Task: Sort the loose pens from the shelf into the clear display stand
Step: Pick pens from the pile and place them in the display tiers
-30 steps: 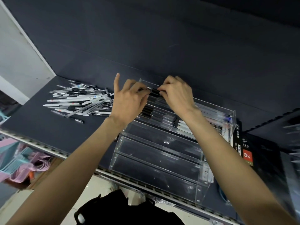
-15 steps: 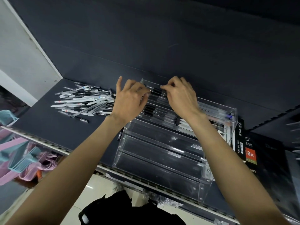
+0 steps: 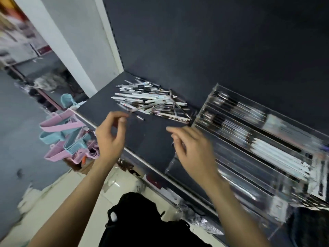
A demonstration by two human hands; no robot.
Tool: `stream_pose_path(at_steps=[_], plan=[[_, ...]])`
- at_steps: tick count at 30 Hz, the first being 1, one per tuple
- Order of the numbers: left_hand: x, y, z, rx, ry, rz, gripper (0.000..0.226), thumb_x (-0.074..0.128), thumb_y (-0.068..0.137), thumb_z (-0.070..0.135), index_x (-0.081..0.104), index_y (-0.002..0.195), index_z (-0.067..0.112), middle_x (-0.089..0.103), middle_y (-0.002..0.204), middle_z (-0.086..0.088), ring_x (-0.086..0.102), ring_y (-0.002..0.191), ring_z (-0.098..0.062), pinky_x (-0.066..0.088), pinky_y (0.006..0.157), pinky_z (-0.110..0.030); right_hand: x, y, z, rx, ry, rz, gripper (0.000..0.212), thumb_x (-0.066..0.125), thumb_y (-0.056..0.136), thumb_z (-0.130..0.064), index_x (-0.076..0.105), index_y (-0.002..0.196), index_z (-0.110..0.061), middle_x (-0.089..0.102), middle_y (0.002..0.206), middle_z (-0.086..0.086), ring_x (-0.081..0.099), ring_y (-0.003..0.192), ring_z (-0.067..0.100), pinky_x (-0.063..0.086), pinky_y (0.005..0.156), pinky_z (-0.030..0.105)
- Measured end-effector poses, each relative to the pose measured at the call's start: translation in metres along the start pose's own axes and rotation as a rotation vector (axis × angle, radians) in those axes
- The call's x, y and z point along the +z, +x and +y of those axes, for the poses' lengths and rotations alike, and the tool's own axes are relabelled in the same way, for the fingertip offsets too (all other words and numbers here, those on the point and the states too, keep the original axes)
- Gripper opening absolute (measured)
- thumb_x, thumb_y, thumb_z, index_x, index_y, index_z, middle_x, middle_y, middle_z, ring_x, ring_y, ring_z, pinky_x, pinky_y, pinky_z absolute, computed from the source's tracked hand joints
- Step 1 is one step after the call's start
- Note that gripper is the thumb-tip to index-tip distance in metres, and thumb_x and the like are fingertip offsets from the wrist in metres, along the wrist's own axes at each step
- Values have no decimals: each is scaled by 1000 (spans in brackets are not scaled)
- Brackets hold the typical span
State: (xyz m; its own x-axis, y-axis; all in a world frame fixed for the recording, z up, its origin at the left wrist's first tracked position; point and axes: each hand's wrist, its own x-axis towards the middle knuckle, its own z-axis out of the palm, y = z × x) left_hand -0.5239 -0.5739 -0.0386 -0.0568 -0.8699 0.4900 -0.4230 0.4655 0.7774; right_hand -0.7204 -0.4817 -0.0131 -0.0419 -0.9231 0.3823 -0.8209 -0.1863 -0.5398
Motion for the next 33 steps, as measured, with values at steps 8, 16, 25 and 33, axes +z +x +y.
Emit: stream_pose_path(at_steps=[8,16,25,33], plan=[[-26,77,-142,25,496,-644,34,68,82,10,64,115,11,63,111,-13,55,103,-36,44,89,-41,120,37,-2,532,-350,-371,56,46,96,-32,25,146,-22,33,143,6,37,127,28,36,103,38],[14,109,-186,238,511,-904,43,64,86,26,55,127,18,54,130,-6,45,124,-30,37,102,-44,159,56,26,1021,-489,-242,51,49,94,-25,35,139,-8,22,148,22,29,130,44,33,103,50],[23,105,-207,283,463,-950,25,62,86,14,62,111,11,61,109,-8,56,104,-31,46,88,-42,184,64,7,1046,-407,-85,35,58,90,-24,53,121,-10,44,123,17,42,116,34,45,89,40],[40,85,-187,127,254,-1004,21,62,90,25,65,108,14,62,101,-3,63,87,-21,50,74,-32,217,75,-21,819,-204,-143,37,48,93,-13,54,130,-12,46,120,12,57,100,28,45,89,32]])
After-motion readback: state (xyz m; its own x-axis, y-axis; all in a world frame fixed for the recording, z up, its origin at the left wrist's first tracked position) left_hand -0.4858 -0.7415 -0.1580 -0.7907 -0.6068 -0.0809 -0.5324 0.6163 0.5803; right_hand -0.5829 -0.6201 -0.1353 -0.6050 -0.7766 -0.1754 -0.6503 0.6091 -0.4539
